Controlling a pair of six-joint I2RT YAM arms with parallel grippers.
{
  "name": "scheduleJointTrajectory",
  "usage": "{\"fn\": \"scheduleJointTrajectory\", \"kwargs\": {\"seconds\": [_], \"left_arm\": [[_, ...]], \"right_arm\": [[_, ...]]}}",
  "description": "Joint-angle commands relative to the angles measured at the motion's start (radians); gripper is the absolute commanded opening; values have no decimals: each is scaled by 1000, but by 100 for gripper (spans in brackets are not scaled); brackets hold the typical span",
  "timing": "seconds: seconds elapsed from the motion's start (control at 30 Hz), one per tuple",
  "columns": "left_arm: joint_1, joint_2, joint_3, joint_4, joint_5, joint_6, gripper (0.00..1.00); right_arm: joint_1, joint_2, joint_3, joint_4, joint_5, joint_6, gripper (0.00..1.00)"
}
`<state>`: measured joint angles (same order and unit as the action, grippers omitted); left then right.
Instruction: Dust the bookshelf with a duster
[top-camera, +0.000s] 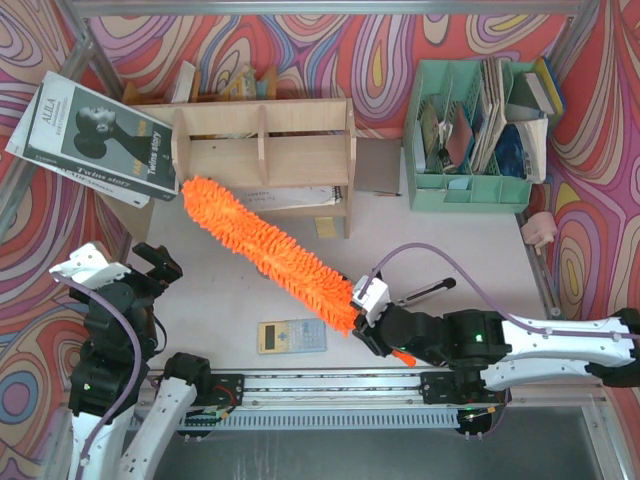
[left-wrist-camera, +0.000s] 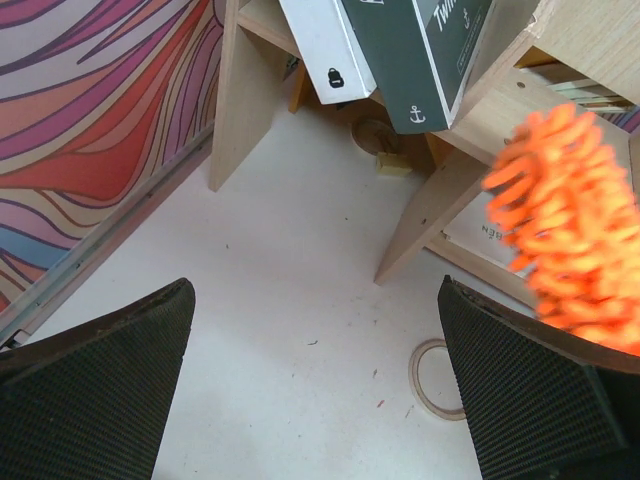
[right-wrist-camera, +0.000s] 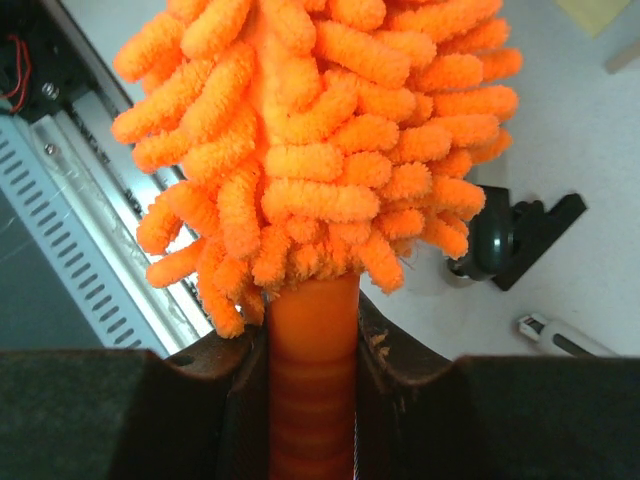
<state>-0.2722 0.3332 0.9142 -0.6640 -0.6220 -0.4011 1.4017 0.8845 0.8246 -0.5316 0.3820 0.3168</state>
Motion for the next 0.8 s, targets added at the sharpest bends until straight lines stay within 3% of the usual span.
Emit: {"fn": "scheduleJointTrajectory", "kwargs": {"seconds": [0.0, 0.2, 0.3, 0.43, 0.77], "left_arm": [[5, -5, -12, -5, -17, -10, 98], [5, 3, -12, -4, -18, -10, 98], [5, 6, -11, -6, -19, -10, 98], [5, 4, -12, -5, -21, -10, 98], [5, 13, -10, -5, -15, -10, 98]], "right_arm": [[3, -77, 33, 35, 151, -35, 0], [3, -35, 8, 100, 111, -112, 0], [3, 52, -10, 95, 157, -88, 0], [-6, 49, -77, 178, 205, -66, 0], [-50, 237, -95, 182, 72, -19, 0]]}}
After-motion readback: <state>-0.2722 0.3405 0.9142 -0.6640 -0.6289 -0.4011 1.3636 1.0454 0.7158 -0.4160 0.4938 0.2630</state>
